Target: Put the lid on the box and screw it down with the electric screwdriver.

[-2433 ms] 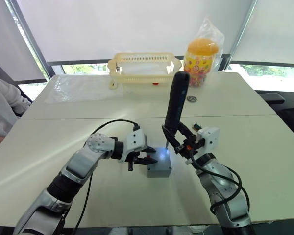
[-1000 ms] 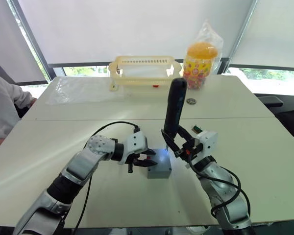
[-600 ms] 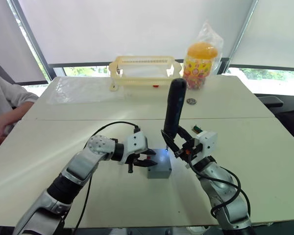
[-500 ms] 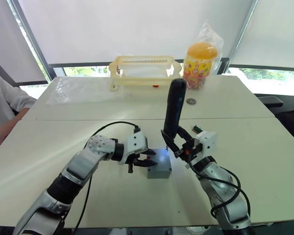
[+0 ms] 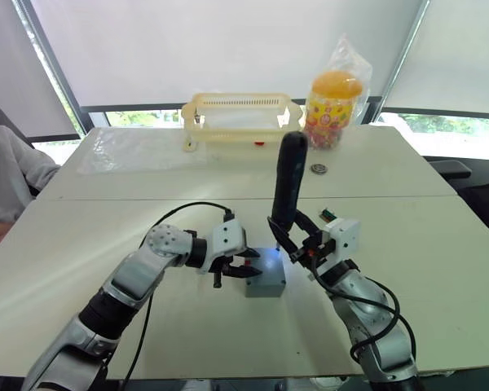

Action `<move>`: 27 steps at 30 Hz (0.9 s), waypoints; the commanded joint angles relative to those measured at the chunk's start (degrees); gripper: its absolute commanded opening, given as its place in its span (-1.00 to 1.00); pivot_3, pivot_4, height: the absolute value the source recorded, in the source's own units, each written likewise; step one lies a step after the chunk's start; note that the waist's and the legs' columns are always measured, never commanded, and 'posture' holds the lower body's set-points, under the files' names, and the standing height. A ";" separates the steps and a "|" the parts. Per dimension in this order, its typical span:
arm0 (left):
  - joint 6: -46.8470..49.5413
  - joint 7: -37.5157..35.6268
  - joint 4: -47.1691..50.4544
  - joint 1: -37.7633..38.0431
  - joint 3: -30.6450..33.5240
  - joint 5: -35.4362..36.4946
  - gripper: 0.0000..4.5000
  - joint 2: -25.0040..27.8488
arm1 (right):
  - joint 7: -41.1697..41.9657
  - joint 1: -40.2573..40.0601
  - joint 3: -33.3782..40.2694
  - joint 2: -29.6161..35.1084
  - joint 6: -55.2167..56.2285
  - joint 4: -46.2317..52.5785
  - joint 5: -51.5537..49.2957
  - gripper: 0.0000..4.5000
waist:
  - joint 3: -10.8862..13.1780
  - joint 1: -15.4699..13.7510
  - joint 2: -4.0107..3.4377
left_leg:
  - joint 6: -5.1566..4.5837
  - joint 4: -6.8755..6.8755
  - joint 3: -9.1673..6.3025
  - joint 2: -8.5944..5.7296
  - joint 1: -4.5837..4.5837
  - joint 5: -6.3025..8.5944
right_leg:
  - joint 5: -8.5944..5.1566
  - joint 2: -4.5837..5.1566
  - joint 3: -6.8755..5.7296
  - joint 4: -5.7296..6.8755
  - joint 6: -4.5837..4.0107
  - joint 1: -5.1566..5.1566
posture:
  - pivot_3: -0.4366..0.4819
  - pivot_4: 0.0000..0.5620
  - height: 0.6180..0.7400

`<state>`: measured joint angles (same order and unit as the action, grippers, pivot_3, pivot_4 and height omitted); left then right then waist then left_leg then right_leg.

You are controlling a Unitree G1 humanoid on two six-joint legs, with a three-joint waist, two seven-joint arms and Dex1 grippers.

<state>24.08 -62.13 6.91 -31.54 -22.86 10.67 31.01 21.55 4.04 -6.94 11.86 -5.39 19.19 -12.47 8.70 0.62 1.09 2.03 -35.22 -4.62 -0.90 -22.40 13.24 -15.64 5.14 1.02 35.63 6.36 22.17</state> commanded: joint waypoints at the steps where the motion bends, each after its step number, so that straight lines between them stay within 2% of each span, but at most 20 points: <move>1: 0.04 -0.67 -2.70 0.99 -3.22 -3.65 -0.22 1.06 | -1.10 -0.29 1.21 0.62 -3.60 -1.30 0.39 -0.22 | 0.03 -0.02 -0.04 | 0.00 0.00 0.00 0.00 -0.01 0.00 | 0.01 0.00 0.00 -0.03 -0.01 0.00 | -0.05 -0.47 1.00; 8: -1.50 -1.26 -5.51 1.20 -4.06 -4.71 -0.22 1.19 | -5.00 8.93 7.32 1.24 -15.64 15.79 -8.55 -0.22 | 0.41 -0.10 -0.42 | 0.00 0.00 0.01 -0.12 -0.21 -0.01 | 0.05 0.13 0.01 -0.05 -0.05 -0.01 | -0.05 -0.47 1.00; 12: -2.35 -1.30 -5.99 1.51 -4.19 -4.97 -0.22 0.96 | -7.44 12.36 10.05 1.26 -22.21 20.58 -13.22 -0.22 | 0.48 -0.08 -0.54 | 0.01 0.02 -0.01 -0.22 -0.44 -0.03 | 0.05 0.16 -0.01 -0.02 0.01 0.21 | -0.05 -0.47 1.00; 18: -2.49 -0.91 -5.74 1.77 -3.69 -4.50 -0.22 0.60 | -11.47 19.14 17.10 1.30 -30.01 19.70 -22.94 -0.22 | 0.50 0.01 -0.55 | 0.00 0.07 -0.04 -0.27 -0.43 -0.03 | 0.03 0.12 -0.09 -0.02 0.04 0.18 | -0.05 -0.47 1.00; 21: -2.82 0.50 -5.78 1.38 -1.82 -3.21 -0.22 -0.70 | -13.91 22.79 23.34 3.16 -36.99 15.33 -31.63 -0.22 | 0.51 0.03 -0.58 | 0.00 0.06 -0.04 -0.24 -0.42 -0.03 | 0.04 0.12 -0.08 -0.02 0.03 0.16 | -0.05 -0.47 1.00; 24: -0.01 1.63 -4.33 0.06 2.10 0.65 -0.22 -2.65 | -16.89 25.68 28.55 8.13 -45.27 11.79 -38.86 -0.22 | 0.61 -0.21 -0.62 | -0.01 0.03 -0.05 -0.23 -0.48 -0.04 | 0.04 0.15 -0.09 -0.03 0.03 0.17 | -0.05 -0.47 1.00; 27: 4.62 -0.59 -0.97 -3.46 6.38 6.68 -0.22 -2.68 | -19.37 29.48 34.98 19.01 -57.80 6.93 -50.43 -0.22 | 0.93 -0.04 -0.85 | -0.03 -0.05 -0.05 -0.27 -0.96 -0.05 | 0.07 0.17 -0.11 0.01 0.07 0.61 | -0.05 -0.47 1.00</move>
<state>25.99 -61.61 3.97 -32.91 -19.26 14.46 27.81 2.86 30.29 22.78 26.05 -57.90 26.14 -55.77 9.64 0.58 0.23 2.00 -35.31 -4.65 -1.19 -23.47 13.19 -15.49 5.32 0.92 35.70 6.57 22.90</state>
